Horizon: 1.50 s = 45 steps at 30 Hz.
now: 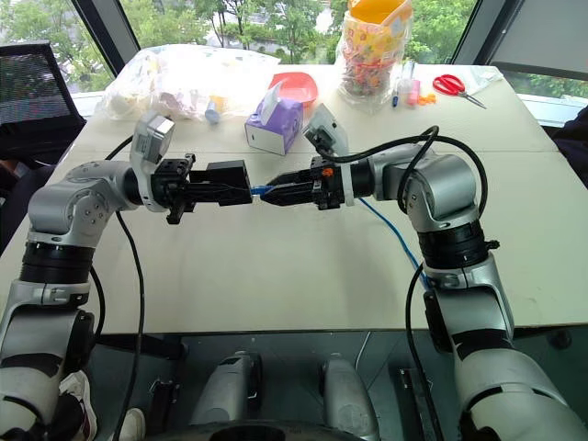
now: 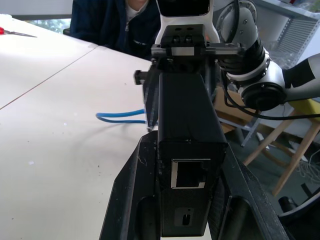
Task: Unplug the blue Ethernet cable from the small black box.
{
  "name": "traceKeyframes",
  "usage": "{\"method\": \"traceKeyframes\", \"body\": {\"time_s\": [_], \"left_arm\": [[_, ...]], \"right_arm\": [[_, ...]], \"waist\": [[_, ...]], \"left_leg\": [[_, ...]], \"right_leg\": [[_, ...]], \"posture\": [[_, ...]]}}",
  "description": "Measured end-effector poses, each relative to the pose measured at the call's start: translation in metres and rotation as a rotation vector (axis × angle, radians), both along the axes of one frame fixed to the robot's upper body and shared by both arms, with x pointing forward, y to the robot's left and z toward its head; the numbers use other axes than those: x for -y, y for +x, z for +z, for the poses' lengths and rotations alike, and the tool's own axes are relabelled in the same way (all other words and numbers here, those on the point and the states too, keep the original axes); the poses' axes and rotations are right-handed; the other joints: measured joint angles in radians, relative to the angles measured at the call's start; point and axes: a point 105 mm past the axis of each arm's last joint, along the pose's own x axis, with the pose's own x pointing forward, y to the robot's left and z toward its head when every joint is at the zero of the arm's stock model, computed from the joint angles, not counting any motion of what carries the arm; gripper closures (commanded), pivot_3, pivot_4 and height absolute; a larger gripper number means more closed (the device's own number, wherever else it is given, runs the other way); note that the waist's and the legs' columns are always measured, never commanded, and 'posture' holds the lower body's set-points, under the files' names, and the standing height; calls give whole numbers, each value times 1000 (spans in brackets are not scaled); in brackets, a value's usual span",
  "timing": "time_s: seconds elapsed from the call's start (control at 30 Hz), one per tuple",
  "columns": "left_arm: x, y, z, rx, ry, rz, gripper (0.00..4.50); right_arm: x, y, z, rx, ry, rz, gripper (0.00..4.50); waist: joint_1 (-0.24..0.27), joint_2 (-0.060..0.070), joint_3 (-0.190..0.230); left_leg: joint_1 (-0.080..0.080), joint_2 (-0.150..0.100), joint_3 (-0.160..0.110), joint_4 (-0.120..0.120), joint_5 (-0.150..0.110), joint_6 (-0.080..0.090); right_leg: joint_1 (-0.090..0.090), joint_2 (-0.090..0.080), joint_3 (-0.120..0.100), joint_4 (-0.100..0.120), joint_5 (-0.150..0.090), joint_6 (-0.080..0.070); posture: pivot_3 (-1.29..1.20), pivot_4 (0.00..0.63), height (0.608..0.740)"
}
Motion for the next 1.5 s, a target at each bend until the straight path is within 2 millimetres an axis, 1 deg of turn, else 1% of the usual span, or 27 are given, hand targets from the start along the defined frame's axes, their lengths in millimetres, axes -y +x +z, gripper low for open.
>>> {"method": "traceKeyframes", "body": {"time_s": [0.13, 0.27, 0.4, 0.63, 1.23, 1.3, 1.37, 1.4, 1.5], "left_arm": [[0, 0, 0, -1, -2, -1, 3965], [2, 0, 0, -2, -7, -6, 3965], [2, 0, 0, -2, -7, -8, 3965], [3, -3, 2, 11, -1, -22, 3965], [3, -6, 0, 15, 25, -37, 3965], [3, -6, 1, 17, 26, -38, 3965], [2, -6, 0, 18, 31, -34, 3965], [2, -6, 1, 20, 33, -36, 3965], [2, -6, 0, 18, 33, -35, 3965]], "right_arm": [[-5, -4, -6, -45, -18, 23, 2937], [-7, -7, -8, -66, -22, 34, 2937], [-8, -7, -7, -67, -17, 36, 2937], [-11, -8, 2, -44, -13, 49, 2937], [-11, -8, 3, -48, -5, 51, 2937], [-11, -8, 3, -48, -6, 50, 3469], [-11, -8, 2, -48, -8, 48, 4326], [-10, -8, 2, -47, -13, 43, 4428], [-11, -8, 1, -48, -16, 44, 4428]], "waist": [[0, 0, 0], [0, 0, 0], [0, 0, 0], [0, 0, 0], [0, 0, 0], [-1, 0, 0], [-1, 0, 0], [-1, 0, 0], [-1, 0, 0]], "left_leg": [[0, 0, 0, 0, 0, 0], [0, 0, 0, 0, 0, 0], [0, 0, 0, 0, 0, 0], [0, 0, 0, 0, 0, 0], [-1, 0, 0, 0, 0, 0], [-1, 0, 0, 0, 0, 0], [-1, 0, 0, -1, 0, 0], [-1, 0, 0, -1, 0, 0], [-1, 0, 0, -1, 0, 0]], "right_leg": [[0, 0, 0, 0, 0, 0], [0, 0, 0, 0, 0, 0], [0, 0, 0, 0, 0, 0], [0, 0, 0, 0, 0, 0], [-1, 0, 0, 0, 0, -1], [-1, 0, 0, 0, 0, -1], [-1, 0, 0, 0, 0, -1], [-1, 0, 0, 0, 0, -1], [-1, 0, 0, 0, -1, -1]], "posture": [[0, 150, 735], [0, 150, 735], [0, 150, 735], [0, 150, 735], [0, 150, 735], [0, 150, 735], [0, 150, 735], [0, 150, 735], [0, 150, 735]]}}
